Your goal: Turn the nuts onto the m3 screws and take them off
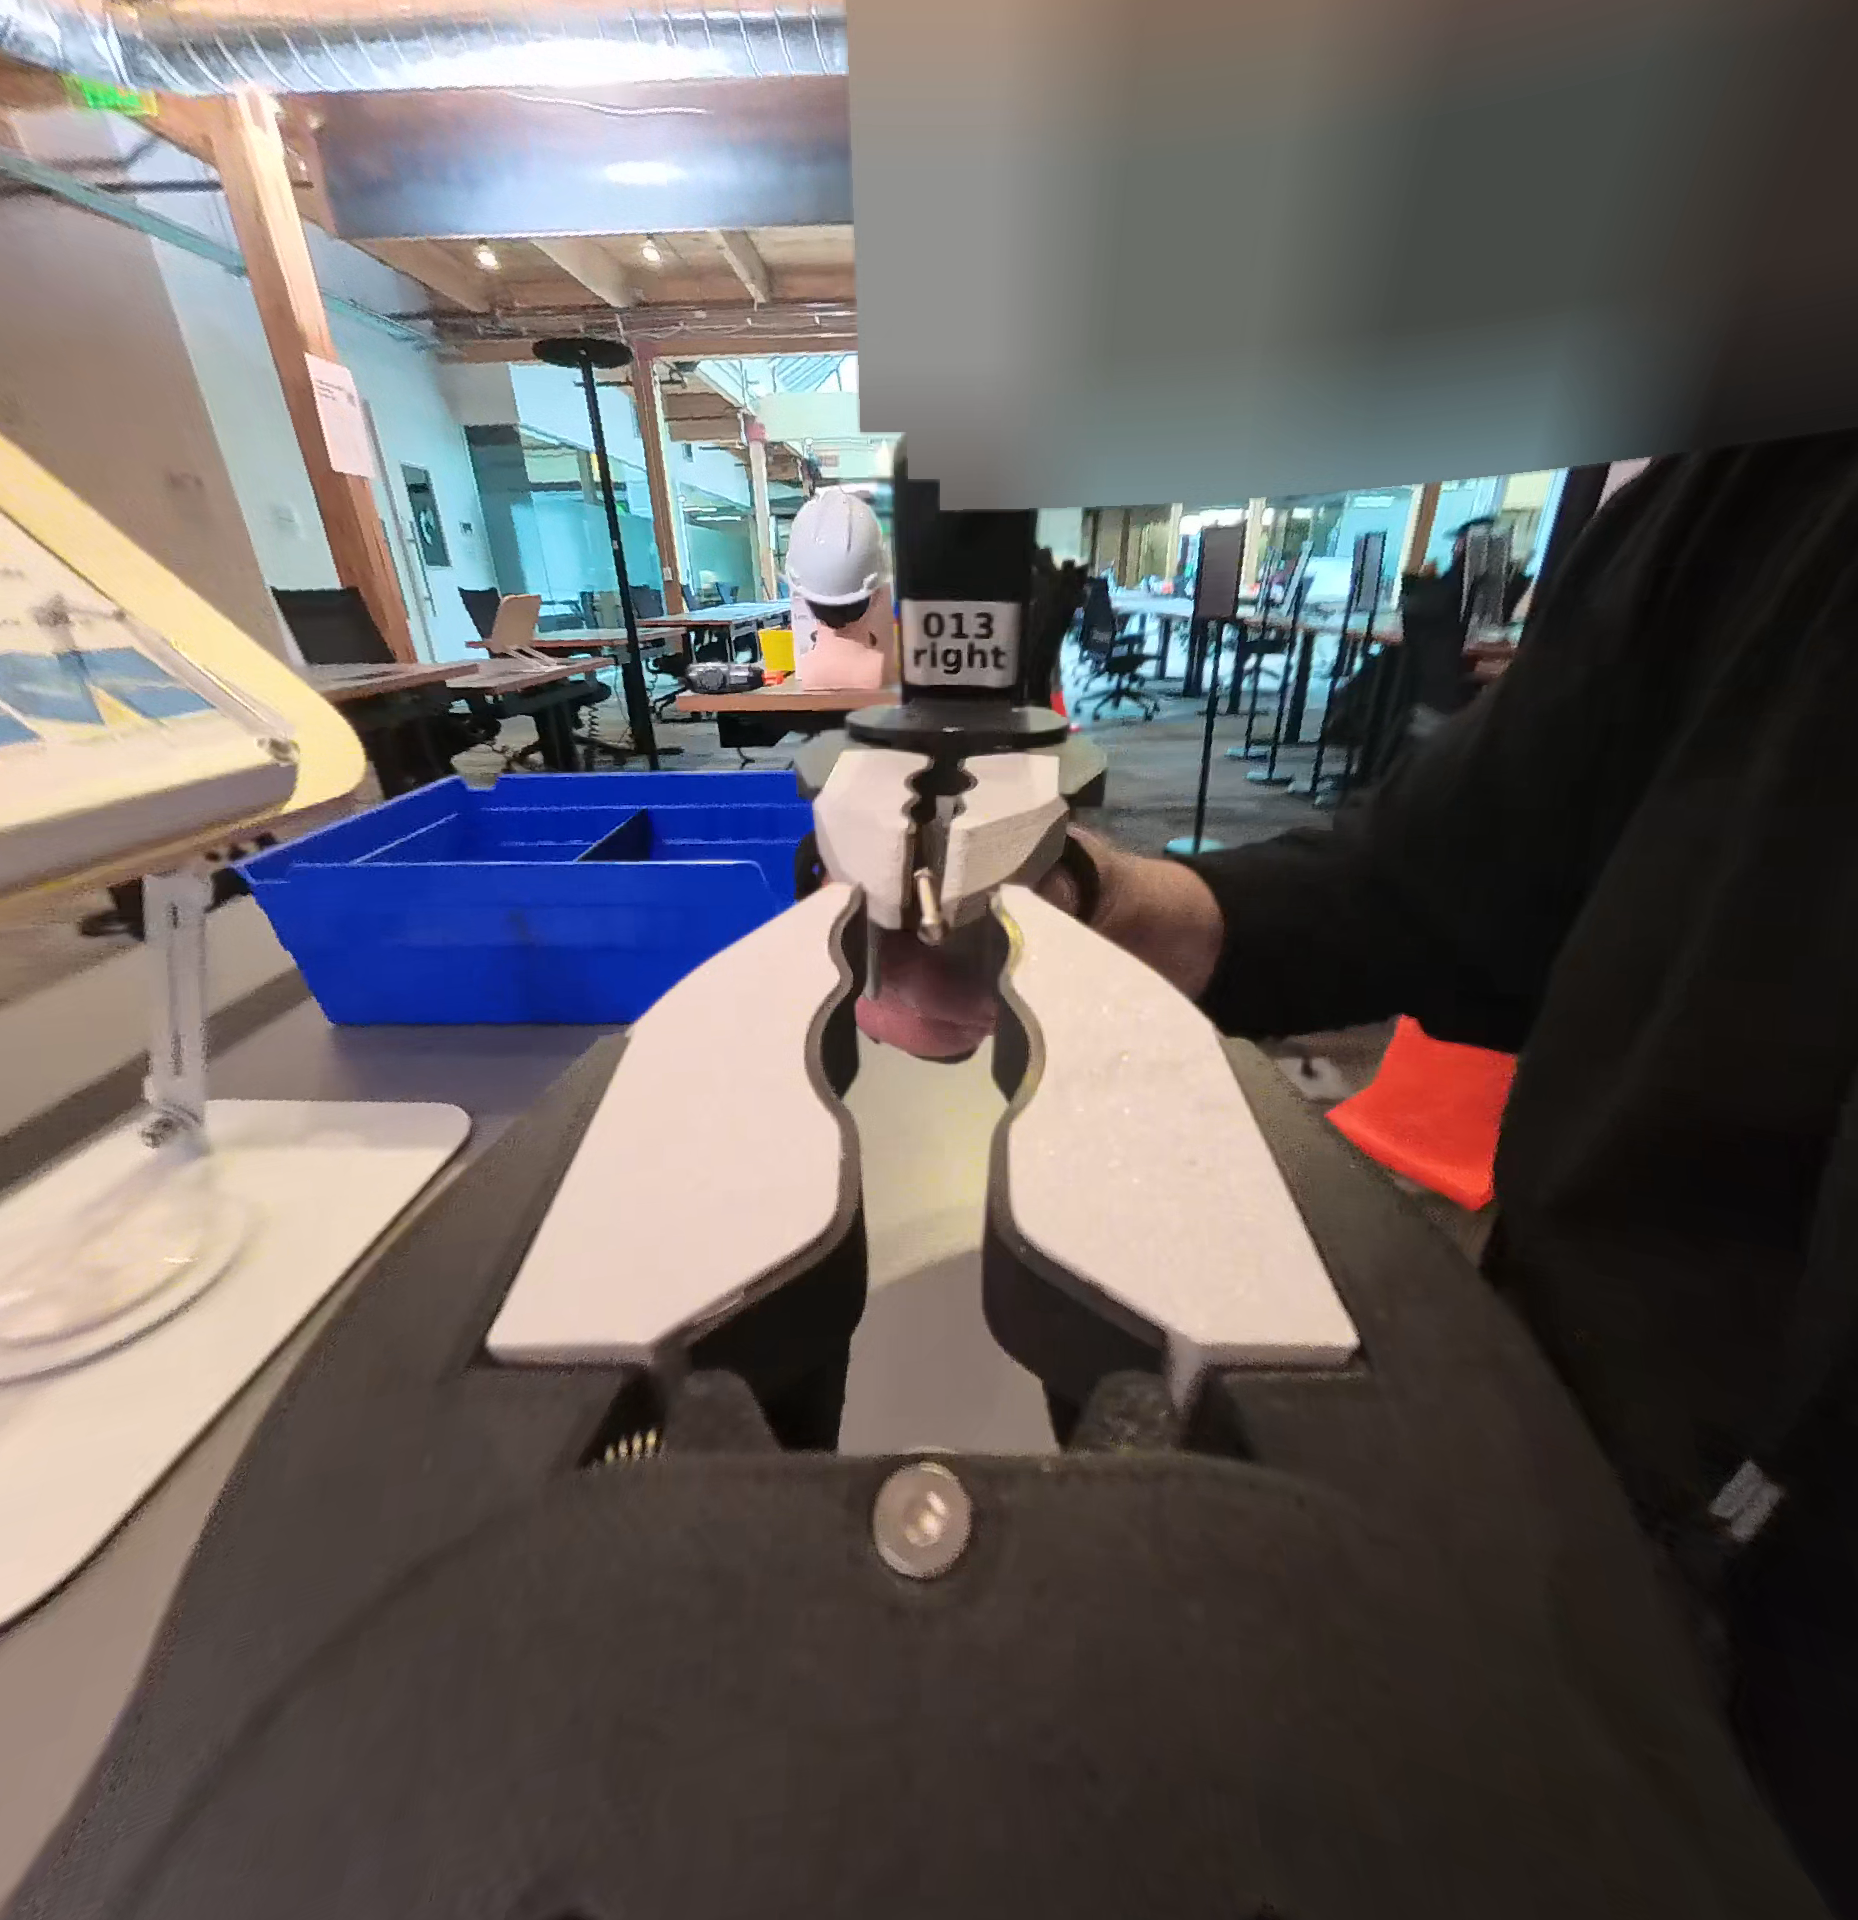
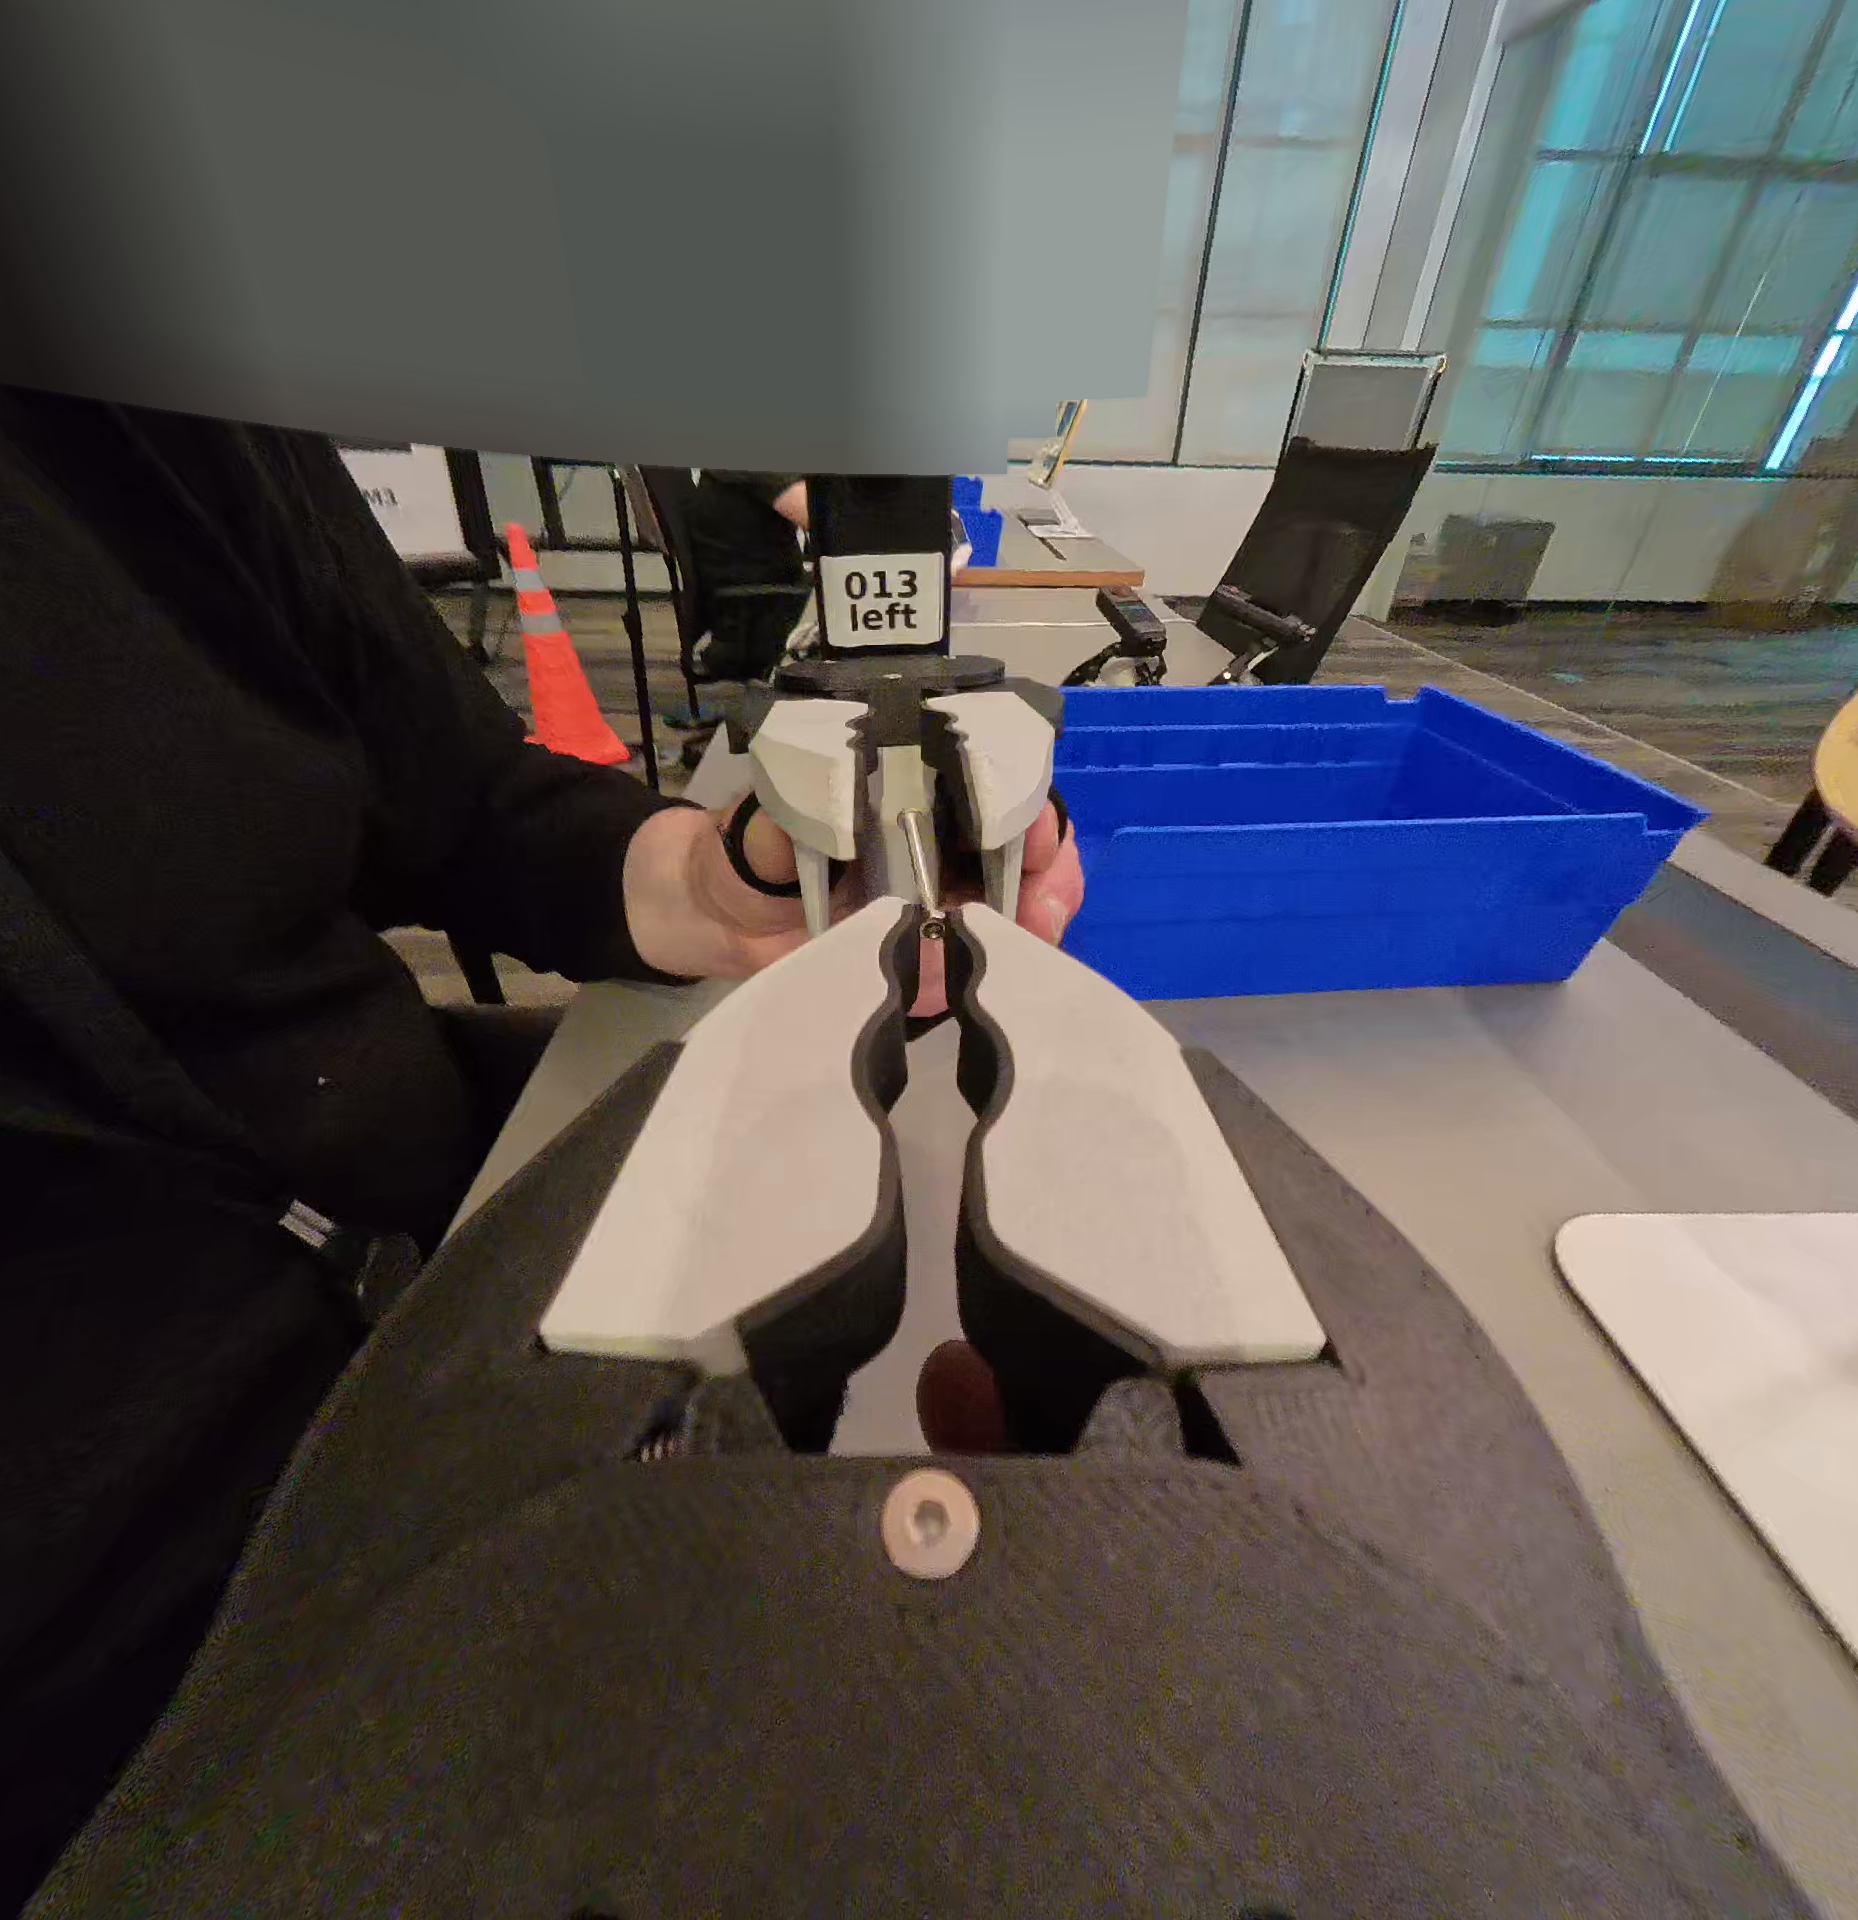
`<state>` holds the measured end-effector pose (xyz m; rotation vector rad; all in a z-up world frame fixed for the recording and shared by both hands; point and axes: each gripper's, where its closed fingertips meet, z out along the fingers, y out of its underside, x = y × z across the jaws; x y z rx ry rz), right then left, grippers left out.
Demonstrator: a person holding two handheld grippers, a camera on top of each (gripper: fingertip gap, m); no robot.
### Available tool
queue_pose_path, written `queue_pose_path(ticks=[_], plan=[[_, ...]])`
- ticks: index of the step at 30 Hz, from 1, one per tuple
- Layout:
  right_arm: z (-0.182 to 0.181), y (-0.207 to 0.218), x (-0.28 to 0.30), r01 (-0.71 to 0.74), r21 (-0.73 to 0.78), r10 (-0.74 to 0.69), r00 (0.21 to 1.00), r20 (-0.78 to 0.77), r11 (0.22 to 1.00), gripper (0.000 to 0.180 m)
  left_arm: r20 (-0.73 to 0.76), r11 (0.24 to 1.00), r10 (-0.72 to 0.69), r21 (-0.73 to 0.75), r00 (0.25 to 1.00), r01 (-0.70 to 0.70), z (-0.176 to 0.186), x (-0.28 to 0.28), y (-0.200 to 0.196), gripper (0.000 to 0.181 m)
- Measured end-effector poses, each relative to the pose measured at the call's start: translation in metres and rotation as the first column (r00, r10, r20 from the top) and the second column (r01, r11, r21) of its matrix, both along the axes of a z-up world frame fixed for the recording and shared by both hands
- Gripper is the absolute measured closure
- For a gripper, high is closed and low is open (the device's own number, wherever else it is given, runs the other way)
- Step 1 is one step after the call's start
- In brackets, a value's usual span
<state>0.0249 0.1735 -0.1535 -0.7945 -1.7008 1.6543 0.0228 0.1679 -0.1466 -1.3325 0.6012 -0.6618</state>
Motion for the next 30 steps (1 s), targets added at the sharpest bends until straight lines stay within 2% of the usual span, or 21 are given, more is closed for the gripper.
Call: queue_pose_path(ticks=[3, 8, 19, 21, 30], plan=[[-0.0009, -0.0020, 0.0004, -0.032, -0.084, 0.033, 0.999, 0.017, 0.996, 0.175, -0.081, 1.000, 0.022, 0.020, 0.997, -0.021, -0.0023, 0.0034, 0.0009, 0.165], [0.0002, -0.0030, 0.0013, -0.066, -0.163, 0.072, 0.997, 0.031, 0.984, 0.175, -0.132, 0.999, 0.028, 0.037, 0.991, -0.023, -0.0046, 0.0062, 0.0003, 0.177], [0.0009, -0.0052, 0.0008, -0.069, -0.176, 0.076, 0.996, 0.036, 0.982, 0.175, -0.099, 0.999, 0.012, 0.039, 0.995, -0.008, -0.0004, 0.0066, -0.0014, 0.177], [0.0008, -0.0046, 0.0006, -0.071, -0.184, 0.079, 0.996, 0.039, 0.980, 0.175, -0.101, 0.999, 0.009, 0.046, 0.995, -0.004, 0.0006, 0.0075, -0.0022, 0.172], [-0.0001, -0.0068, 0.0013, -0.086, -0.205, 0.098, 0.994, 0.045, 0.975, 0.175, -0.134, 0.999, 0.020, 0.052, 0.991, -0.013, -0.0007, 0.0083, -0.0018, 0.177]])
